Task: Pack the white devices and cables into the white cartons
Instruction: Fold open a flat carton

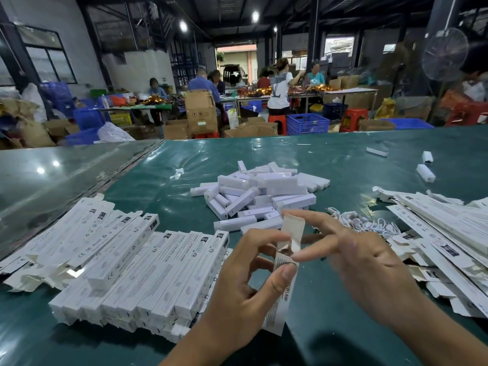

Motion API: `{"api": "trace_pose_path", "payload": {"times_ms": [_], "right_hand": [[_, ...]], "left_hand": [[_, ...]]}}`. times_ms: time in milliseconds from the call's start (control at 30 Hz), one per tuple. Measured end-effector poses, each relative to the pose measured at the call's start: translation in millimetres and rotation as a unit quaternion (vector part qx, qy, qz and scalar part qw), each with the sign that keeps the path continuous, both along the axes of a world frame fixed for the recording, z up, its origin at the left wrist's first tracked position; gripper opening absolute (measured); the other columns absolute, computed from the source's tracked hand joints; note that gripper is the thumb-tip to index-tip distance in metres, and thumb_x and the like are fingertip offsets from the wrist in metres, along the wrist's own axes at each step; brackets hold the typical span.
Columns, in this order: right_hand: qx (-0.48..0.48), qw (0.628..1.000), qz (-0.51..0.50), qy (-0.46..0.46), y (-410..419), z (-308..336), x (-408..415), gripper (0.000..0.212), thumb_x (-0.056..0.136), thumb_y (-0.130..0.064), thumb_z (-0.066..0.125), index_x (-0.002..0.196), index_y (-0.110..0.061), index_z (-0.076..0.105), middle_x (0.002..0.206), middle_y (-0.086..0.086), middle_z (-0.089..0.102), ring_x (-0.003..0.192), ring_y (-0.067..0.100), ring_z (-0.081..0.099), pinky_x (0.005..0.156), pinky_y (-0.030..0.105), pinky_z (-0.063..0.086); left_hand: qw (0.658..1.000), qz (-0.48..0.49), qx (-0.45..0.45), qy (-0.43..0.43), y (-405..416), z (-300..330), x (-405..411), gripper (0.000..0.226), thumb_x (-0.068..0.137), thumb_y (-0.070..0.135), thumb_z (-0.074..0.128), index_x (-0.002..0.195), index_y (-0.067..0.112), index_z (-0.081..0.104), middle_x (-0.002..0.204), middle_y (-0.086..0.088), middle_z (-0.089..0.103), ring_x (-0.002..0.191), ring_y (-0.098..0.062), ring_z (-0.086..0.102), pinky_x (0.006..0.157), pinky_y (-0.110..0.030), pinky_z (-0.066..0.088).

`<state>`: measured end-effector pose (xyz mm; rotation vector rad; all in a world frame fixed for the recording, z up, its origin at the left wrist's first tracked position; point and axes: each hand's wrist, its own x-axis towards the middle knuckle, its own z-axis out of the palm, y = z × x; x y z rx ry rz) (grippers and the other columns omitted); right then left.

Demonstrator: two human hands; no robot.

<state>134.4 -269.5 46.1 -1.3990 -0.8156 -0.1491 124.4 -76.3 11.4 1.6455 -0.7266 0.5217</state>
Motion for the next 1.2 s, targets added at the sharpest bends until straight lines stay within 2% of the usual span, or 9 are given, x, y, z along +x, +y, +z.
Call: {"api": "trace_pose_path", "payload": {"times_ms": [100, 167, 233, 367, 500, 633, 800, 1000, 1200], "right_hand": [[0.116, 0.989, 0.001, 0.089, 9.0, 0.3, 1.3, 0.052, 0.088, -0.059, 0.066, 0.108, -0.013, 0.077, 0.131, 0.016, 0.066, 0.125, 0.032, 0.061, 0.100, 0.043, 0.049], [0.067, 0.994, -0.046, 0.079, 12.9, 1.4, -0.3, 0.047, 0.092, -0.057, 0.061, 0.119, -0.020, 0.072, 0.126, 0.009, 0.071, 0.122, 0.026, 0.064, 0.099, 0.040, 0.051], [-0.007, 0.998, -0.054, 0.044, 14.9, 1.8, -4.5, 0.039, 0.099, -0.046, 0.050, 0.124, -0.025, 0.071, 0.123, 0.001, 0.073, 0.119, 0.020, 0.067, 0.099, 0.028, 0.051], [-0.030, 0.997, -0.070, 0.007, 17.7, 2.2, -12.4, 0.033, 0.099, -0.037, 0.050, 0.117, -0.024, 0.075, 0.117, -0.004, 0.075, 0.115, 0.015, 0.069, 0.094, 0.017, 0.050], [-0.075, 0.985, -0.149, -0.053, 18.6, 0.7, -13.7, 0.028, 0.090, -0.049, 0.066, 0.104, -0.028, 0.080, 0.111, -0.016, 0.076, 0.108, 0.008, 0.071, 0.091, 0.018, 0.053], [-0.102, 0.959, -0.220, -0.144, 16.7, 1.2, -14.3, 0.015, 0.088, -0.031, 0.072, 0.102, -0.031, 0.078, 0.105, -0.022, 0.076, 0.096, 0.003, 0.074, 0.083, 0.016, 0.056], [-0.099, 0.957, -0.234, -0.139, 15.7, 4.6, -16.7, 0.015, 0.090, -0.026, 0.070, 0.102, -0.032, 0.078, 0.097, -0.022, 0.076, 0.087, 0.003, 0.074, 0.076, 0.014, 0.055], [-0.087, 0.959, -0.236, -0.128, 18.2, 5.8, -17.6, 0.011, 0.092, -0.029, 0.072, 0.100, -0.029, 0.079, 0.092, -0.019, 0.077, 0.081, 0.004, 0.075, 0.073, 0.015, 0.055], [-0.093, 0.948, -0.246, -0.181, 19.8, 3.1, -16.1, 0.016, 0.090, -0.024, 0.068, 0.103, -0.025, 0.077, 0.103, -0.018, 0.077, 0.093, 0.004, 0.074, 0.081, 0.016, 0.056]], "left_hand": [[1.000, -0.001, 0.005, -0.018, -0.8, 3.0, -0.9, 0.027, 0.100, 0.035, 0.063, 0.126, 0.030, 0.059, 0.114, 0.003, 0.060, 0.101, -0.028, 0.061, 0.081, -0.029, 0.050], [0.999, 0.004, 0.013, -0.030, -2.6, 4.3, -1.4, 0.026, 0.099, 0.033, 0.064, 0.125, 0.028, 0.060, 0.117, 0.004, 0.060, 0.103, -0.027, 0.062, 0.080, -0.028, 0.051], [0.999, 0.013, 0.009, -0.031, -3.6, 6.3, -1.2, 0.026, 0.098, 0.033, 0.065, 0.123, 0.027, 0.061, 0.118, 0.002, 0.062, 0.104, -0.029, 0.064, 0.077, -0.032, 0.054], [0.997, 0.045, 0.004, -0.055, -3.2, 6.5, -2.8, 0.028, 0.094, 0.037, 0.069, 0.120, 0.031, 0.057, 0.112, 0.006, 0.063, 0.097, -0.026, 0.065, 0.070, -0.035, 0.057], [0.998, 0.046, -0.036, -0.021, -5.0, 5.2, -4.8, 0.043, 0.086, 0.037, 0.077, 0.115, 0.033, 0.045, 0.108, 0.004, 0.065, 0.094, -0.027, 0.067, 0.071, -0.032, 0.057], [0.997, 0.057, 0.006, -0.057, -4.1, 6.7, -4.8, 0.042, 0.091, 0.041, 0.071, 0.123, 0.030, 0.046, 0.113, 0.014, 0.066, 0.098, -0.019, 0.071, 0.072, -0.032, 0.060], [0.995, 0.059, 0.017, -0.075, -3.0, 5.7, -4.3, 0.046, 0.092, 0.039, 0.071, 0.129, 0.045, 0.045, 0.116, 0.018, 0.064, 0.103, -0.017, 0.069, 0.073, -0.025, 0.058], [0.994, 0.066, 0.033, -0.084, -2.9, 4.5, -2.9, 0.046, 0.093, 0.045, 0.069, 0.129, 0.052, 0.042, 0.117, 0.021, 0.059, 0.104, -0.012, 0.065, 0.072, -0.021, 0.057], [0.991, 0.064, 0.046, -0.105, -1.8, 6.4, -3.5, 0.044, 0.096, 0.044, 0.065, 0.132, 0.053, 0.040, 0.125, 0.026, 0.056, 0.102, -0.012, 0.067, 0.072, -0.027, 0.059]]}}
